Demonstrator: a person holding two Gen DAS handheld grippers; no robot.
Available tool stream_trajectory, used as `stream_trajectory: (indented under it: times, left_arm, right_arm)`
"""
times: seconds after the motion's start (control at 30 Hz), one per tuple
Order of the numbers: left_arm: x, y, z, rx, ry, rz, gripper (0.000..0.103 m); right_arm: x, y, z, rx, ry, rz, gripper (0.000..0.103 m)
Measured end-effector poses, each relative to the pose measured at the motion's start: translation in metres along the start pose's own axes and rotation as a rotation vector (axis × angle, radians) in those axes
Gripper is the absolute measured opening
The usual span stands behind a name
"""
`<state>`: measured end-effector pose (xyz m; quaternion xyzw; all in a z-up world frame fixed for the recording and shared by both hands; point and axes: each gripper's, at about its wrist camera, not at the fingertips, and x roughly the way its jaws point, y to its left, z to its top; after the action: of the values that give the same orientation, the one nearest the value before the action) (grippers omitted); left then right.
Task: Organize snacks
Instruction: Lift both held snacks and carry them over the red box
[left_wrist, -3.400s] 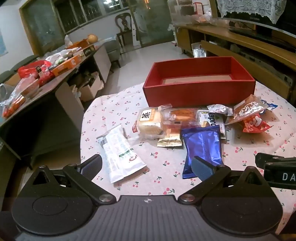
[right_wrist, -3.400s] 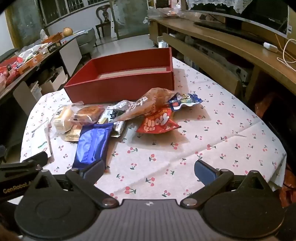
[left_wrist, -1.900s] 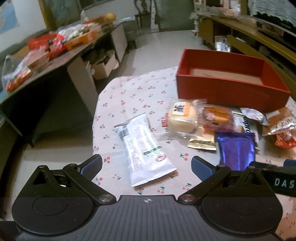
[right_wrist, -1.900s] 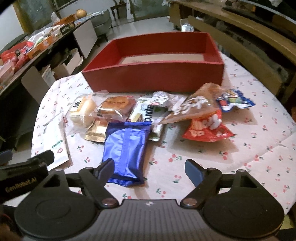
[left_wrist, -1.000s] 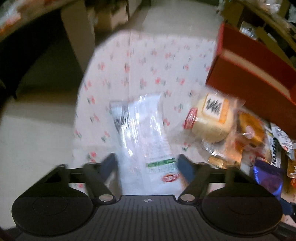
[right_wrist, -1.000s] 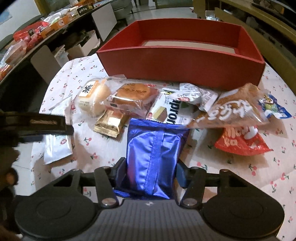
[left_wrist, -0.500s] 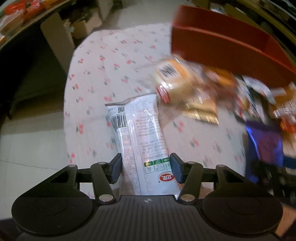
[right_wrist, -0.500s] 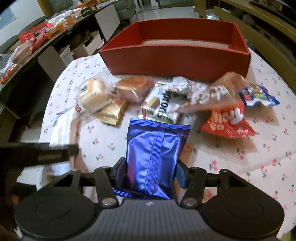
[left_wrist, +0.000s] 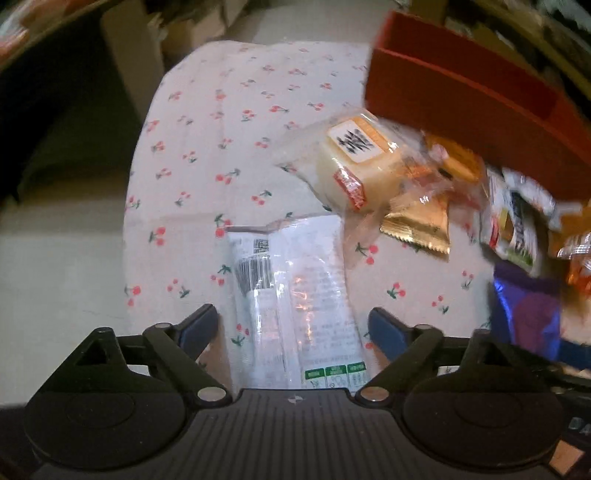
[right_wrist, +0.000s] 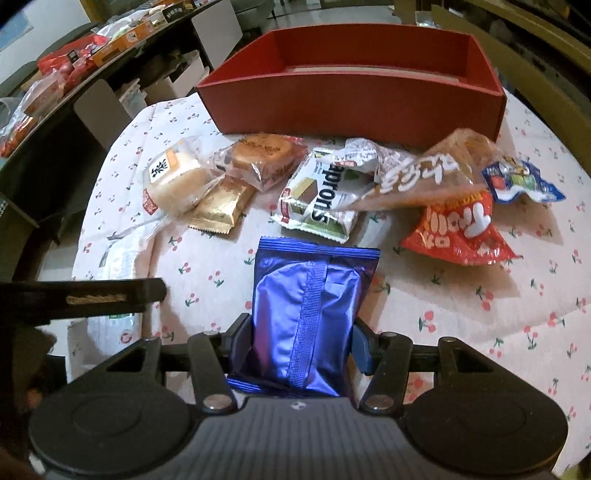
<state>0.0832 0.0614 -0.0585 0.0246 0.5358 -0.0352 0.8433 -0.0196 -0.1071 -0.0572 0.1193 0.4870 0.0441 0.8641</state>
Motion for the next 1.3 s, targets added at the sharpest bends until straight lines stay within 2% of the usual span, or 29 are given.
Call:
stream_trajectory:
  times: [0.07,0.13,0.27,0.33,0.47,0.67,0.93,1.13,1.3]
  left_arm:
    - [-0.004,-0.001,-0.002,0.008,-0.004,0.006,0.074]
    - [-0.009,-0.006,-0.005,0.035,-0.011,0.015,0.060]
    - [-0.020,-0.016,-0.017,0.084,-0.008,-0.003,0.053]
    - [-0.024,-0.018,-0.021,0.091,-0.005,-0.038,0.049]
    - [-0.035,-0.024,-0.033,0.132,-0.003,-0.081,0.047]
    - [-0.059,-0.033,-0.048,0.178,-0.027,-0.162,0.045]
    - [-0.078,-0.049,-0.055,0.234,-0.068,-0.201,0.044]
    - [-0.097,-0.061,-0.045,0.261,-0.135,-0.191,0.044]
    - [-0.100,-0.075,-0.010,0.280,-0.209,-0.192,0.043]
  right_arm:
    - [0.000,0.001,0.000,-0.008,0.001,-0.001,0.060]
    - [-0.002,0.001,-0.003,-0.020,0.008,0.002,0.060]
    - [-0.011,0.002,-0.011,-0.035,-0.001,0.004,0.060]
    - [-0.018,0.002,-0.014,-0.033,-0.011,0.014,0.060]
    - [-0.037,0.004,-0.023,-0.036,-0.036,0.031,0.060]
    - [-0.045,-0.001,-0.035,-0.015,-0.028,0.034,0.060]
    - [-0.067,-0.008,-0.036,0.019,-0.091,0.045,0.060]
    - [-0.086,-0.008,-0.020,0.046,-0.173,0.072,0.060]
    - [-0.089,-0.013,0.009,0.079,-0.231,0.064,0.060]
